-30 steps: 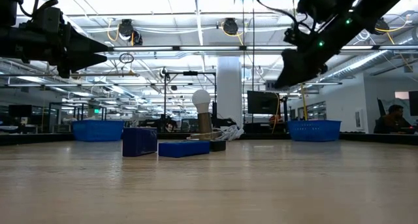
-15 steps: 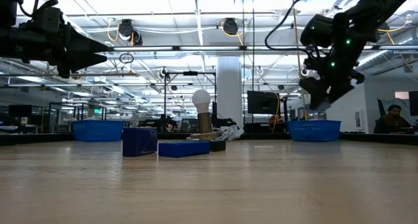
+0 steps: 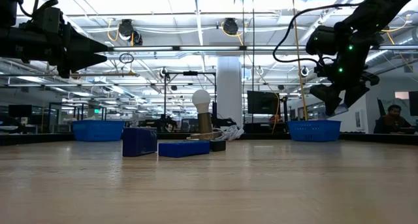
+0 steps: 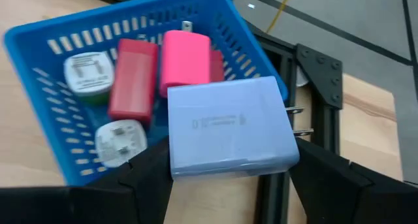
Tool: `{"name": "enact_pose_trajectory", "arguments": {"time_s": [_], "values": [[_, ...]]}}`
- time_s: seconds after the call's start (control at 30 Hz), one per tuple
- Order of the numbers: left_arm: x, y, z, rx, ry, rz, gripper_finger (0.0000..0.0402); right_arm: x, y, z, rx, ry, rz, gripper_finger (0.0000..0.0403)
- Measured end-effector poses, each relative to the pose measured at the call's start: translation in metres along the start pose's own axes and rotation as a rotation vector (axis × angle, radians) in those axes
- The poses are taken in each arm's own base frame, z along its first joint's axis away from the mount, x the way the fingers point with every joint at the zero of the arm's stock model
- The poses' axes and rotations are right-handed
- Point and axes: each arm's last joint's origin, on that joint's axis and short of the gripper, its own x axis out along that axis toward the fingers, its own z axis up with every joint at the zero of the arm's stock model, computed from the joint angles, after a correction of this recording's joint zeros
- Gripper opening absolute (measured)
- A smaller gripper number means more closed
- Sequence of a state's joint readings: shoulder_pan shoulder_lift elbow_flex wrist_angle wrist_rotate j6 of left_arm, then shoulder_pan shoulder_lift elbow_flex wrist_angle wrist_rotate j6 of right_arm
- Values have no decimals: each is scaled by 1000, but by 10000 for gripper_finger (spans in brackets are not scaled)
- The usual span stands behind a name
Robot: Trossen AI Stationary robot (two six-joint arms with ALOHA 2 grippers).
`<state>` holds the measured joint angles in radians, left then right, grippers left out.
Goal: Pick & Place Office items
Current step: Put the white charger adapter into the right blue bin
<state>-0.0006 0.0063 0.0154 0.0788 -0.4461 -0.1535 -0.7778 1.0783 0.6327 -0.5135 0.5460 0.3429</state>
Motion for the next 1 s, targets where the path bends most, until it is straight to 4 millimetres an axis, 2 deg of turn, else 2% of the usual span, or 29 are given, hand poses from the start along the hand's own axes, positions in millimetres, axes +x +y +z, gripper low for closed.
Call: {"name": "enact_pose_trajectory", "arguments": {"time_s": [0.23, 0.73, 1.0], "values": [[0, 0, 0, 0, 0, 0, 214, 8, -4, 2, -2, 37, 21, 256], [0, 0, 0, 0, 0, 0, 214, 33, 14, 9, -52, 4, 26, 256], [0, 0, 0, 0, 0, 0, 214, 41, 16, 8, -61, 24, 17, 256]]}}
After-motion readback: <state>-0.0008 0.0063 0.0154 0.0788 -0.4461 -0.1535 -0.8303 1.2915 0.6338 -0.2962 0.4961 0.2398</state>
